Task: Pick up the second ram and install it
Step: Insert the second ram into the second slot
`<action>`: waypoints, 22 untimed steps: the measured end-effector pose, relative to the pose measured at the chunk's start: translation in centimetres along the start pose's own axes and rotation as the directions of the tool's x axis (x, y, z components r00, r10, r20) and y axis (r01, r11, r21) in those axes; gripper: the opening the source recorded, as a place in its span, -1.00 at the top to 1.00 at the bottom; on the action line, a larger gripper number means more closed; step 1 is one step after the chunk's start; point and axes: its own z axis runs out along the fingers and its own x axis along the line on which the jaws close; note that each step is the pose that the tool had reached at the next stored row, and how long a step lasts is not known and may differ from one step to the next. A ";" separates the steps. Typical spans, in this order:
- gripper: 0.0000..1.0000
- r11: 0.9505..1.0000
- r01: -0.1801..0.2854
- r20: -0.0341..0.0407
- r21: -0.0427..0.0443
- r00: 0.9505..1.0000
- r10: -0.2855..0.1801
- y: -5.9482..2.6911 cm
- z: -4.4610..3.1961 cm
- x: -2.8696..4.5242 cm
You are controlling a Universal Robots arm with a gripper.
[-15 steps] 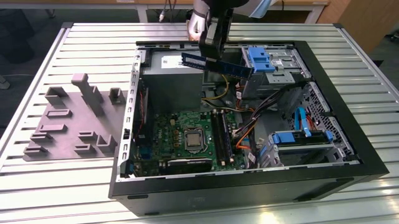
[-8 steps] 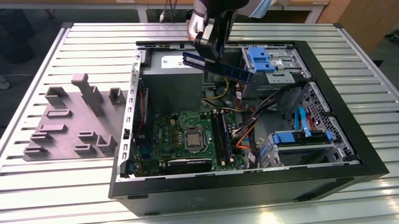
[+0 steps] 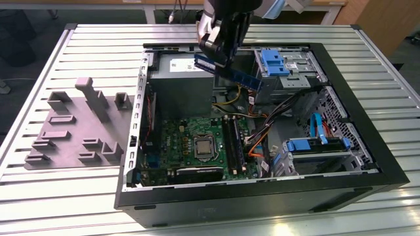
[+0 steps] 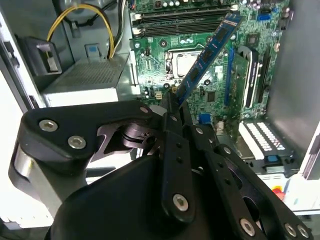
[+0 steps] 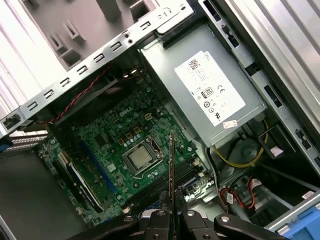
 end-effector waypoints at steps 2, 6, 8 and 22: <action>0.73 1.000 -0.030 0.002 0.004 1.000 0.030 0.00 0.07 0.00; 0.73 0.995 -0.099 0.004 0.007 0.995 0.099 0.00 0.29 0.00; 0.73 0.991 -0.135 0.004 0.007 0.991 0.135 0.00 0.42 -0.01; 0.73 0.931 -0.366 0.005 0.001 0.931 0.366 -0.01 1.14 -0.03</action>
